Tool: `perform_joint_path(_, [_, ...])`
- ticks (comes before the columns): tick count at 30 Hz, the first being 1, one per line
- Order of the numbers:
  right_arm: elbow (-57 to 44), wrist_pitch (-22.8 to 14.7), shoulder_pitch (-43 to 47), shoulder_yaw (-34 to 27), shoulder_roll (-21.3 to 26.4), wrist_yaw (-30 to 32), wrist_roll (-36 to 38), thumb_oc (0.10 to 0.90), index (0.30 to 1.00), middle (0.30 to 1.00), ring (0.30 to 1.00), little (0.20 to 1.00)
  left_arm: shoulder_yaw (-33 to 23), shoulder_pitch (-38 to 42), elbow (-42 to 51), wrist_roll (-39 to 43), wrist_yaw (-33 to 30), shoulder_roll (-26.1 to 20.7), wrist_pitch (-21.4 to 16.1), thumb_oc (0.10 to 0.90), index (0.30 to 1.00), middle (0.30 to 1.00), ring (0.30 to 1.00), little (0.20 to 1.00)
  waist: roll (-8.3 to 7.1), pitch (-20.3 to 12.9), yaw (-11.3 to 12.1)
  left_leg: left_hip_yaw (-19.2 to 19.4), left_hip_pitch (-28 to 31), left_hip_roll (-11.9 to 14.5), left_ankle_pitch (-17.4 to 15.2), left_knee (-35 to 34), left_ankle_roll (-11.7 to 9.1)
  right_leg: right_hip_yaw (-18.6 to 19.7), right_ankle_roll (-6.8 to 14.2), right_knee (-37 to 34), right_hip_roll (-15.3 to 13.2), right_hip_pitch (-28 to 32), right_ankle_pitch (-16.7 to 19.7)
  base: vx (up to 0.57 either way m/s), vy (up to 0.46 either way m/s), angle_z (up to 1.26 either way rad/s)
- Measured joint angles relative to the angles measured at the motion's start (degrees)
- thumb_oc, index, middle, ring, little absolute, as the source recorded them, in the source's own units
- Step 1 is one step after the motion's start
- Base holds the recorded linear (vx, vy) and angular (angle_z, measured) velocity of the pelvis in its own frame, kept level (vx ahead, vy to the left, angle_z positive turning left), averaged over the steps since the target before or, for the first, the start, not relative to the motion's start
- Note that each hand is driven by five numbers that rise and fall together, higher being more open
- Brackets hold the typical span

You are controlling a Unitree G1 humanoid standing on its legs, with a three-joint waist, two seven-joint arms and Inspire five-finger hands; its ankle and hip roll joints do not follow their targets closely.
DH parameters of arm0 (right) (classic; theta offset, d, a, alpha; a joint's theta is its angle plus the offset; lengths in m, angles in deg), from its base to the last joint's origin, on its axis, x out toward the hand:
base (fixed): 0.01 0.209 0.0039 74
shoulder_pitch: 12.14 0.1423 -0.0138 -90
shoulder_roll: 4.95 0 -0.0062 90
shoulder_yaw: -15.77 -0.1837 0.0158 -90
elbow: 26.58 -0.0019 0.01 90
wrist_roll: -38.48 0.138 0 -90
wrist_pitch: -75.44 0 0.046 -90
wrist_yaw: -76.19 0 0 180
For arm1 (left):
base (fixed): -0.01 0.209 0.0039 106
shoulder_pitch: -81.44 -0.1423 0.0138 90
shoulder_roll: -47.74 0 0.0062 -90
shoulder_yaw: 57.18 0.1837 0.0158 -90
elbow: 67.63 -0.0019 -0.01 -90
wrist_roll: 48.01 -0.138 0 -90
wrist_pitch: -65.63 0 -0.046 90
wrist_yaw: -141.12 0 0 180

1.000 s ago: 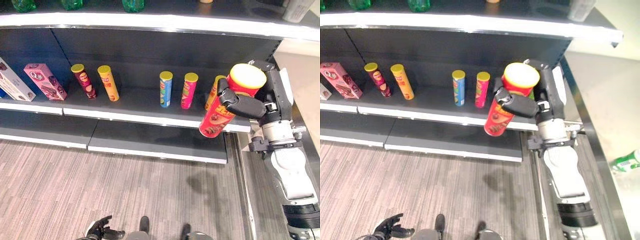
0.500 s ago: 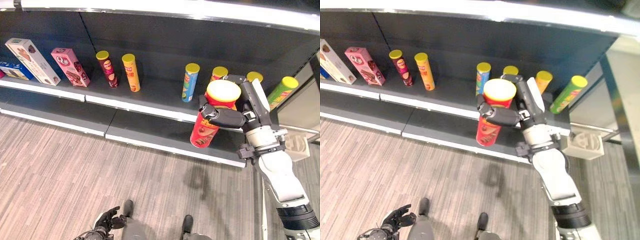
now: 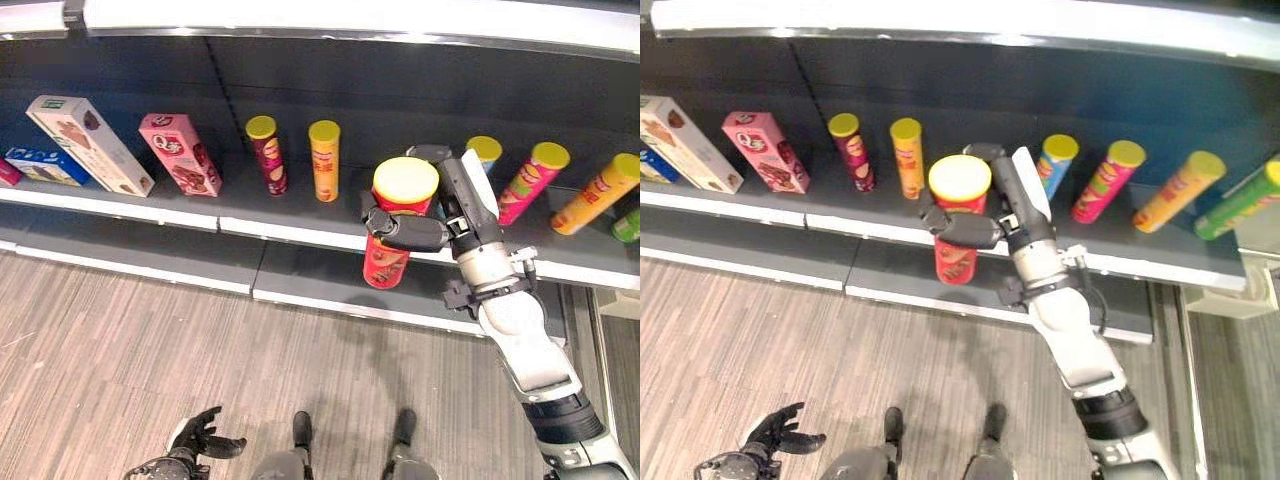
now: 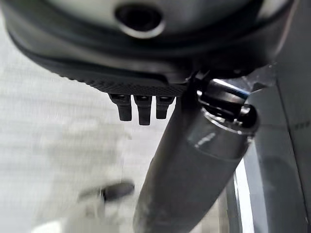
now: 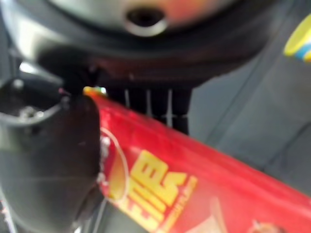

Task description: Put the goods on the table back onto the shelves and tidy them up.

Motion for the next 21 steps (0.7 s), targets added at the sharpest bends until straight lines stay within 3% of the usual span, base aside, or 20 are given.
perform_joint_path(1, [0.5, 0.4, -0.5, -0.2, 0.8, 1.0, -0.6, 0.400, 0.300, 0.300, 0.300, 0.300, 1.0, -1.6, 1.9, 0.0, 0.2, 1.6, -0.4, 0.800, 0.900, 0.900, 0.900, 0.900, 0.21, 0.2, -0.3, -0.2, -0.2, 1.6, 0.1, 0.0, -1.5, -0.6, -0.7, 0.0, 1.2, 0.3, -0.3, 0.06, -0.175, 0.04])
perform_joint_path(5, [0.5, 0.4, 0.9, -1.0, -0.2, 5.7, -4.5, 0.400, 0.300, 0.300, 0.300, 0.300, 0.7, -1.6, 2.6, 0.7, -0.1, 4.6, -0.6, 0.800, 0.900, 0.900, 0.900, 0.900, 0.96, 0.3, -0.3, -2.9, -3.4, 3.5, 0.9, 0.1, -3.0, -3.3, -2.0, 0.0, 3.0, -1.8, -0.4, 0.02, -0.119, 0.28])
perform_joint_path(9, [5.4, 0.6, 6.9, 1.5, -0.6, 9.3, -9.3, 0.400, 0.300, 0.300, 0.300, 0.300, 0.7, -1.6, 4.0, 2.4, -0.6, 5.0, -1.2, 0.800, 0.900, 0.900, 0.900, 0.900, 3.57, 1.6, 2.3, -4.5, -6.2, 3.8, 1.9, 0.1, -3.9, -4.8, -2.9, 0.4, 3.4, -3.3, -0.2, 0.01, -0.058, 0.21])
perform_joint_path(11, [11.0, 1.7, 11.9, 2.0, -0.4, 11.9, -12.2, 0.400, 0.300, 0.300, 0.300, 0.300, 1.1, -1.0, 4.6, 2.7, -0.9, 5.2, -1.9, 0.800, 0.900, 0.900, 0.900, 0.900, 5.69, 2.7, 3.8, -5.4, -6.6, 3.6, 2.3, 0.1, -4.2, -6.0, -3.0, 0.4, 3.4, -3.5, -0.2, 0.00, -0.022, 0.27])
perform_joint_path(13, [13.3, 2.5, 13.4, 2.2, -0.2, 14.2, -14.1, 0.400, 0.300, 0.300, 0.300, 0.300, 1.2, -1.2, 4.8, 3.5, -2.4, 4.8, -2.0, 0.800, 0.900, 0.900, 0.900, 0.900, 6.59, 3.0, 5.8, -6.5, -7.5, 3.6, 2.5, 0.1, -4.2, -7.2, -3.1, 0.4, 3.2, -3.7, -0.2, 0.00, -0.021, 0.23])
perform_joint_path(17, [23.3, 3.8, 20.7, 1.2, 1.3, 19.3, -16.5, 0.400, 0.300, 0.300, 0.300, 0.300, 2.1, -1.0, 4.1, 4.3, -3.1, 4.3, -1.8, 0.800, 0.900, 0.900, 0.900, 0.900, 7.50, 3.9, 7.4, -7.9, -9.7, 2.7, 2.8, 0.2, -3.9, -8.3, -3.3, 0.4, 2.5, -5.1, -0.1, -0.01, -0.002, 0.24])
perform_joint_path(19, [26.7, 5.2, 24.0, -2.7, 4.5, 23.0, -16.6, 0.400, 0.300, 0.300, 0.300, 0.300, 3.0, -1.1, 4.6, 4.5, -3.4, 3.4, -2.1, 0.800, 0.900, 0.900, 0.900, 0.900, 8.60, 6.4, 9.5, -9.0, -10.4, 1.6, 3.0, 0.2, -3.6, -9.1, -3.3, 0.4, 1.3, -5.1, -0.1, -0.02, 0.004, 0.44])
perform_joint_path(21, [33.5, 5.5, 29.9, -5.5, 5.4, 27.1, -16.5, 0.400, 0.300, 0.300, 0.300, 0.300, 4.3, -0.3, 4.9, 4.6, -3.8, 2.4, -2.3, 0.800, 0.900, 0.900, 0.900, 0.900, 9.78, 7.7, 9.9, -11.0, -12.3, 0.6, 3.5, 0.2, -3.0, -10.7, -3.1, 0.4, 0.1, -5.6, -0.2, -0.02, 0.013, 0.43])
